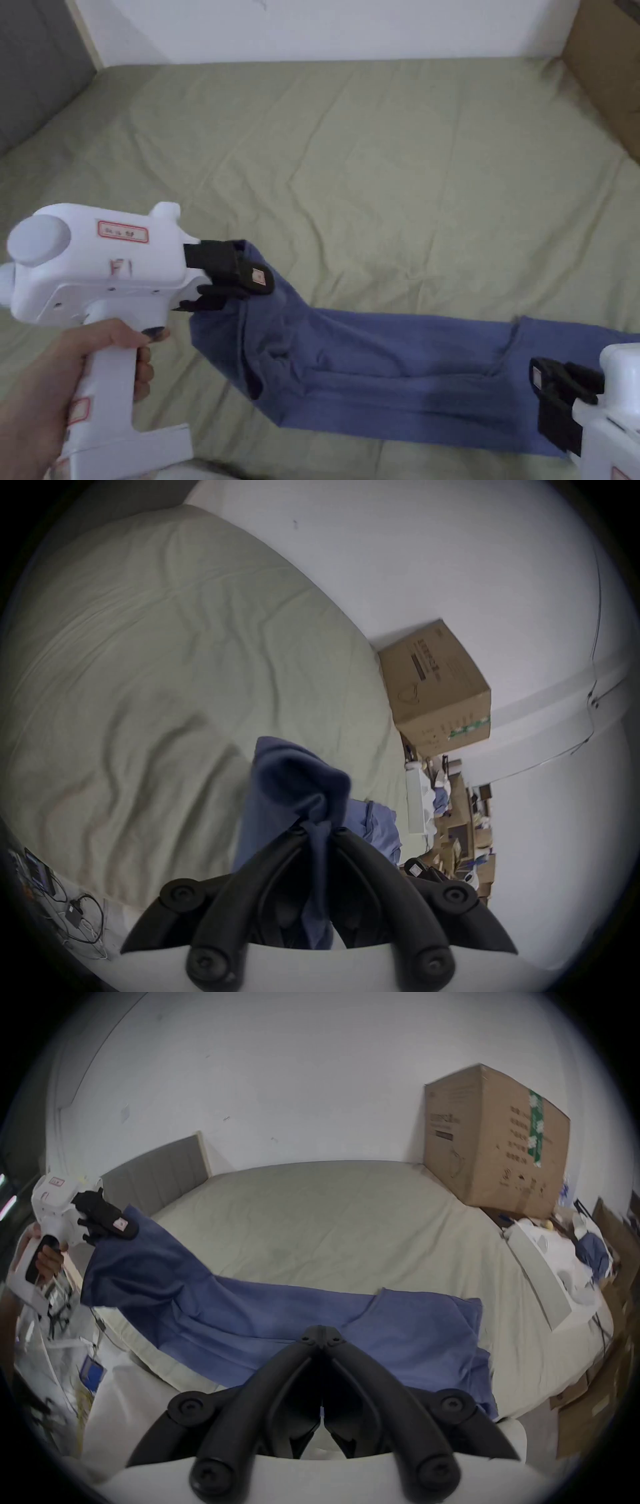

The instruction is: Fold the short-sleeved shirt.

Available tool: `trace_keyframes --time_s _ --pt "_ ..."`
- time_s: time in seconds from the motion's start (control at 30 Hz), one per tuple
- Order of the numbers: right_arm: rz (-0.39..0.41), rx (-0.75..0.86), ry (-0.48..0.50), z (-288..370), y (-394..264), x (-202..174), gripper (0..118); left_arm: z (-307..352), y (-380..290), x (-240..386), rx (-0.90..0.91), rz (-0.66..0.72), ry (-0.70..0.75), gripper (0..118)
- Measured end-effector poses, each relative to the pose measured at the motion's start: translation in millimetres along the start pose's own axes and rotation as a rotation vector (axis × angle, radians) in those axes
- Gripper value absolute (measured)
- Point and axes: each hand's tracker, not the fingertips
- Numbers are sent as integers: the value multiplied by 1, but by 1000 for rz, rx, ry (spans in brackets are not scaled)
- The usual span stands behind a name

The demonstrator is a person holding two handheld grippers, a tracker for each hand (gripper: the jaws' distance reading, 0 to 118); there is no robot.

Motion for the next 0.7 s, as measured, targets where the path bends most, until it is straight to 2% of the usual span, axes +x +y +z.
trace_keyframes --time_s 0.07,0.23,0.37,0.4,0.43,0.47,0.5,0.53,0.57,0.7 --pt "-15 3 -19 2 0 15 0 -31 -6 26 -59 -66 -2 5" --pt "-102 16 -50 8 -1 53 0 -129 -29 62 -222 -99 28 5" --pt "-135 18 -83 12 -4 75 0 -195 -43 71 -306 -113 69 7" --pt "-155 18 -85 14 -4 78 0 -207 -46 72 -333 -124 79 15" --pt "-178 15 -82 15 -5 82 0 -215 -48 72 -350 -115 72 32" --pt "-184 15 -79 16 -6 85 0 -220 -49 73 -364 -113 59 58" --pt "-186 16 -84 17 -7 87 0 -221 -53 75 -379 -118 51 93" --pt "-188 14 -92 17 -9 87 0 -220 -53 77 -369 -120 34 109" --pt "-185 9 -98 17 -10 87 0 -216 -52 79 -358 -133 34 115" --pt "-191 -20 -90 11 -18 86 0 -172 -41 92 -235 -246 -13 115"
